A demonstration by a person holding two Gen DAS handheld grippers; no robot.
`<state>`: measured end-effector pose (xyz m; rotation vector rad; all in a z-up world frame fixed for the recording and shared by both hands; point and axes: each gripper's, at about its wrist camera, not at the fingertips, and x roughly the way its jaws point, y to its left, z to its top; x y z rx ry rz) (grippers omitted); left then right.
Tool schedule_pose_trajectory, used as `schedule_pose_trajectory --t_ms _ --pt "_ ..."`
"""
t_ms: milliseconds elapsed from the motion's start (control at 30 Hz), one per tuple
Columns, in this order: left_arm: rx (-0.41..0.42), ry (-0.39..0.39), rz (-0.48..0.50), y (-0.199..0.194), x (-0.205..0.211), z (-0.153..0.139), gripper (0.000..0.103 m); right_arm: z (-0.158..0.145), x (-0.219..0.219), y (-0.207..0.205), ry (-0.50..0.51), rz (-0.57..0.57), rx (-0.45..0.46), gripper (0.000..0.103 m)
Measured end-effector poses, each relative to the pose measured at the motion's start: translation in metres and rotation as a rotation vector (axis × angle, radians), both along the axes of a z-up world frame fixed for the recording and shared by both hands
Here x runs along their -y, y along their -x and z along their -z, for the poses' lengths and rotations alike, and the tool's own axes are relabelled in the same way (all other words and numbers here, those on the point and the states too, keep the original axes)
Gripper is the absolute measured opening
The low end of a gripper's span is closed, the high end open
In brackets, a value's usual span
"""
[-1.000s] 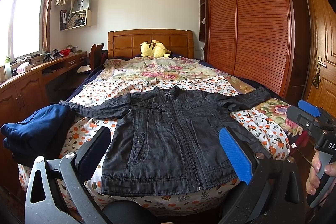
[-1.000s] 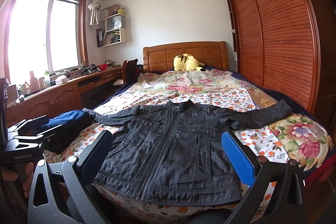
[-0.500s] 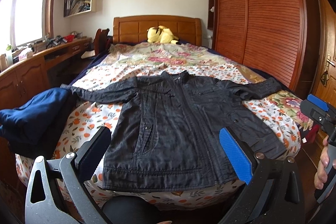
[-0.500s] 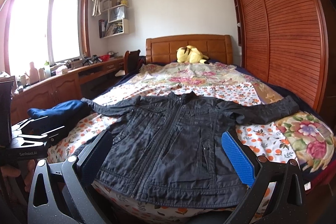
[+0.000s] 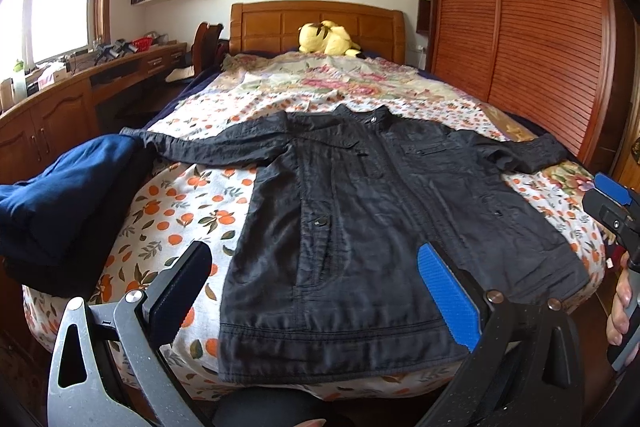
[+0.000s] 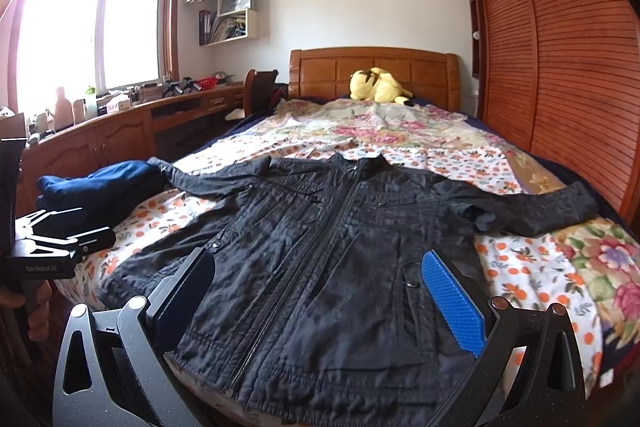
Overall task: Fold large clothes
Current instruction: 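Move the left gripper to the jacket sleeve nearest it and grasp it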
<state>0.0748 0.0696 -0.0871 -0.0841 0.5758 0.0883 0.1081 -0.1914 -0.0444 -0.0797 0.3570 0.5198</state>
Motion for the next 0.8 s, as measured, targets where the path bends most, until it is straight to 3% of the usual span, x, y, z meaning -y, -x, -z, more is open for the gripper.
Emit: schedule_pose_trajectory --t_ms 233,400,800 --pt "-0.058 -0.015 -0.018 -0.027 -0.022 0.025 0.103 0.024 -0.017 -0.028 -0.009 -0.029 -0.036 0.103" --pt "-0.099 0.031 -0.021 -0.036 -0.044 0.046 0.103 0.036 -0.031 -0.047 0.024 -0.074 -0.067 0.103" --pt "-0.186 0.066 -0.105 -0.062 -0.106 0.055 0.103 0.01 -0.088 -0.123 0.016 -0.181 -0.091 0.103"
